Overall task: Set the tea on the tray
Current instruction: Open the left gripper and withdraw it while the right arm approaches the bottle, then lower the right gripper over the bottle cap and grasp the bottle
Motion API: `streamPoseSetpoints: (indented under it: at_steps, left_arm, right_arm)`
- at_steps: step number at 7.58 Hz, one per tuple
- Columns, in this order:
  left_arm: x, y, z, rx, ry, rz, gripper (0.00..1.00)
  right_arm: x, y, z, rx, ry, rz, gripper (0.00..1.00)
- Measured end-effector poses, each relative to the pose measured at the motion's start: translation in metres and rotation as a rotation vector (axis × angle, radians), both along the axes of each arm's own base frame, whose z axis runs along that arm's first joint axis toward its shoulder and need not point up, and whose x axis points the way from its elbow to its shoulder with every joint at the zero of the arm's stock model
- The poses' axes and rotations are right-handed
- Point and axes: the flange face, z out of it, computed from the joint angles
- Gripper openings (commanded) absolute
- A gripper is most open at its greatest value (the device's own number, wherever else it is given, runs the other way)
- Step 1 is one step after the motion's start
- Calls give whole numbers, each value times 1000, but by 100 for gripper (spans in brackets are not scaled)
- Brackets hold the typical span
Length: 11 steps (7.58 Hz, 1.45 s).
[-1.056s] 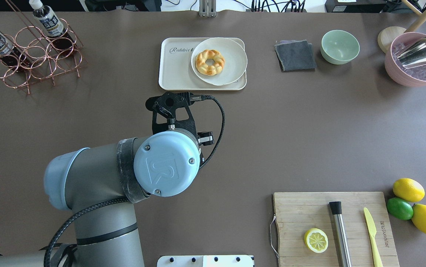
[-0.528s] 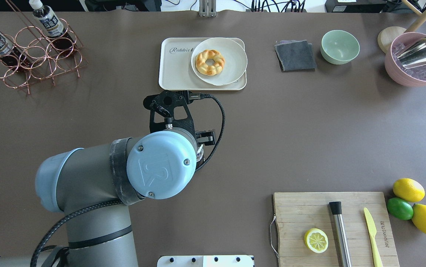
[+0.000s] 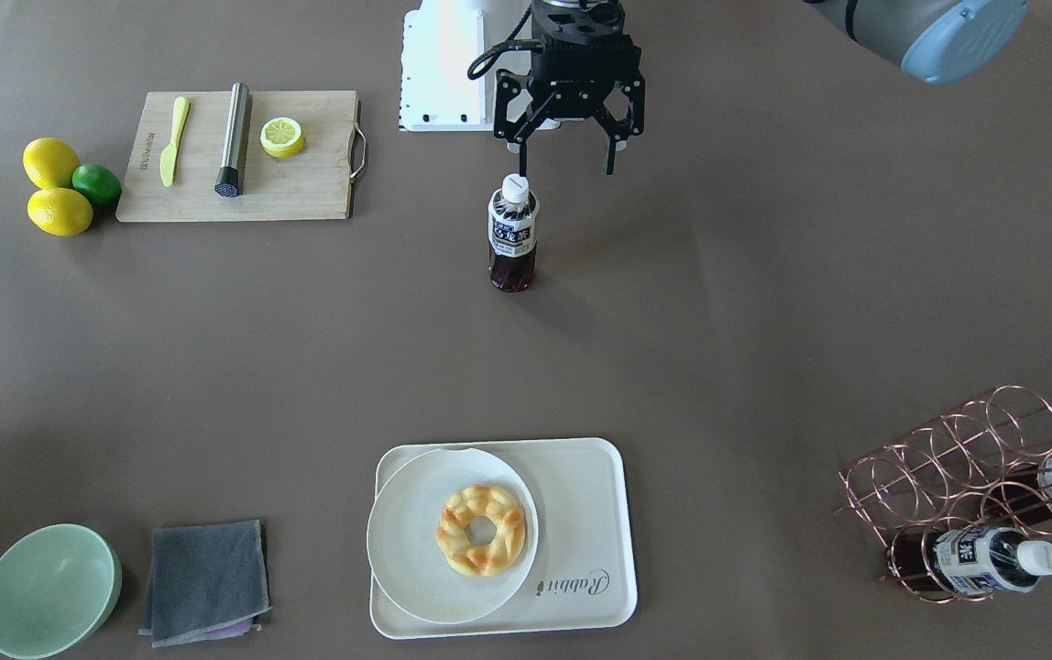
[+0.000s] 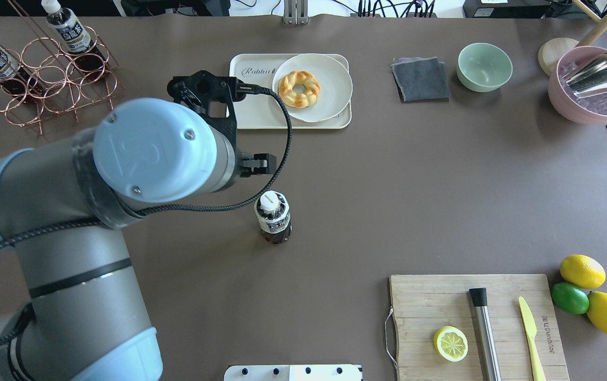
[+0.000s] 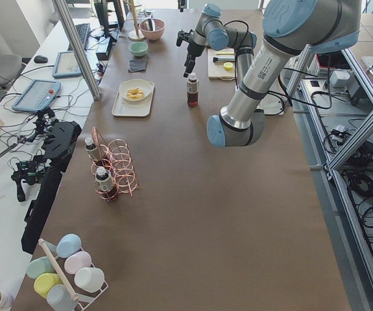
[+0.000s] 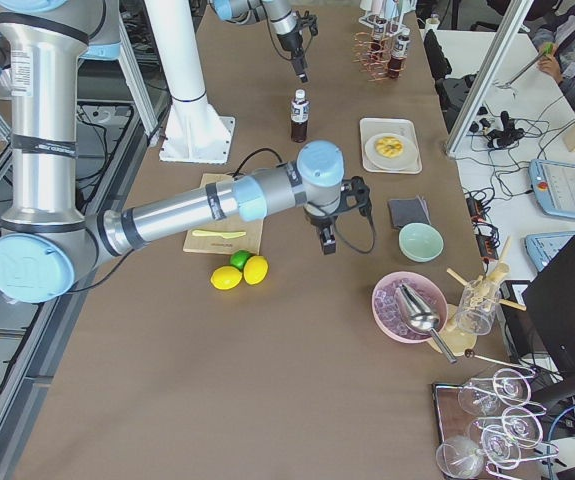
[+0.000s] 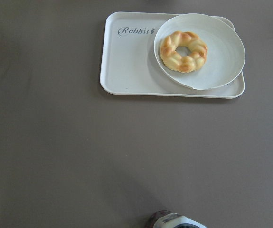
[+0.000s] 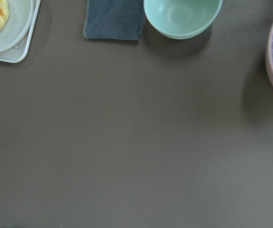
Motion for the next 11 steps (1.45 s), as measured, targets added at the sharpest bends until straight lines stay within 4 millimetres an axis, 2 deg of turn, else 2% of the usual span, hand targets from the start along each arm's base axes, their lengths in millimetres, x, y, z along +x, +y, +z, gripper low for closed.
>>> streamPoseSetpoints:
  at_steps: [1, 2, 3, 4, 5, 7, 8, 9, 10, 11]
  left_arm:
    - [-34, -30, 18, 7, -41, 54, 97]
    - [-76, -62, 41, 25, -79, 121, 97]
    - [-112, -88, 70, 48, -101, 180, 97]
    - [-144, -108, 108, 78, -114, 227, 97]
    - [-168, -122, 147, 105, -114, 255, 97]
    - [-221, -136, 234, 147, -56, 317, 97]
    - [-246, -135, 267, 161, -41, 347, 97]
    - [-275, -134, 294, 179, -51, 368, 97]
    - [-297, -130, 312, 188, -58, 385, 97]
    - [-309, -127, 320, 194, -58, 394, 97]
  right_arm:
    - [-59, -6, -58, -36, -6, 20, 100]
    - [-121, 0, -115, -67, -13, 52, 100]
    - [-183, 15, -166, -93, -29, 91, 100]
    - [-245, 39, -213, -120, -51, 127, 99]
    - [-292, 64, -253, -149, -61, 152, 99]
    - [-362, 115, -331, -164, -13, 159, 99]
    - [-391, 134, -358, -163, 25, 164, 99]
    - [-419, 150, -372, -154, 61, 169, 98]
    - [-442, 156, -382, -142, 86, 175, 95]
    - [-458, 151, -392, -137, 105, 183, 94]
